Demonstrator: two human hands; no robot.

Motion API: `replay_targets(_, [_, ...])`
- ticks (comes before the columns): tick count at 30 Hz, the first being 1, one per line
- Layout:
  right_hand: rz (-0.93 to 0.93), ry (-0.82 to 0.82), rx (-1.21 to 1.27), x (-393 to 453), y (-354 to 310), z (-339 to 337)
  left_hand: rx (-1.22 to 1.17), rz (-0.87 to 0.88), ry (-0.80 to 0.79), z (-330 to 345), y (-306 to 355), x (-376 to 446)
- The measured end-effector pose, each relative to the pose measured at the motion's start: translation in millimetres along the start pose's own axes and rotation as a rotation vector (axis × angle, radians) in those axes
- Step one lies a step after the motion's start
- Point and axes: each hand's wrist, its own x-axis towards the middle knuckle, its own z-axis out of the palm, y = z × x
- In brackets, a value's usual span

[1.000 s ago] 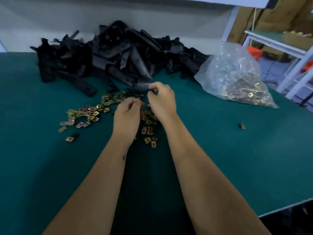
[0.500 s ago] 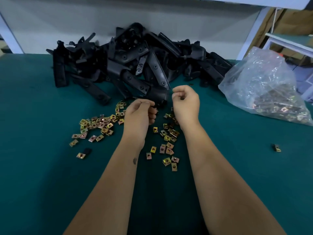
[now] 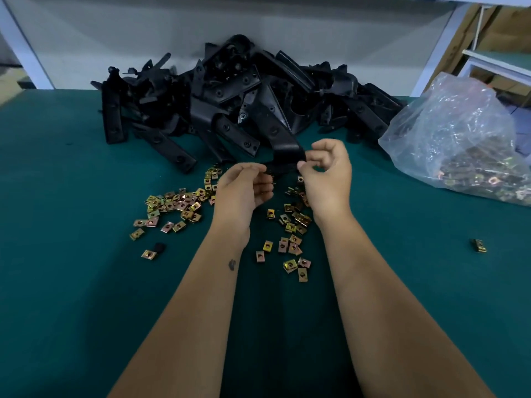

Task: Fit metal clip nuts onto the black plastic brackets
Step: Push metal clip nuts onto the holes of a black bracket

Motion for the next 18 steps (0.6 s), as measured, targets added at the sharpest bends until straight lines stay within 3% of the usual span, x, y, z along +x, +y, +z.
replay_targets(4, [-0.114,-0.007,-0.074,-17.5,-8.1,0.9,-0.122,-0.021,-0.048,-1.0,1.3,-5.8])
replay_targets(8, [-0.523,-0.087,-0.360,-37.1,-12.5,7.0,-0.218,0.007,-0.184,-10.4,3.8,-11.5])
replay_targets(11, [-0.711,-0.179,-0.428,-48.8,-15.6,15.2,-0.291,0.063,-0.137,-16.3,8.3,-10.3])
replay_targets(13, [-0.713,-0.209,-0.472,-53.7,-17.4,18.5,-0.370,0.067,-0.055,-19.7,10.7,-8.2])
replay_targets(18, [-0.453,-0.165,-0.449,-46.0,-17.0,9.3,-0.419,0.024,-0.005,-28.7,13.3,-3.2])
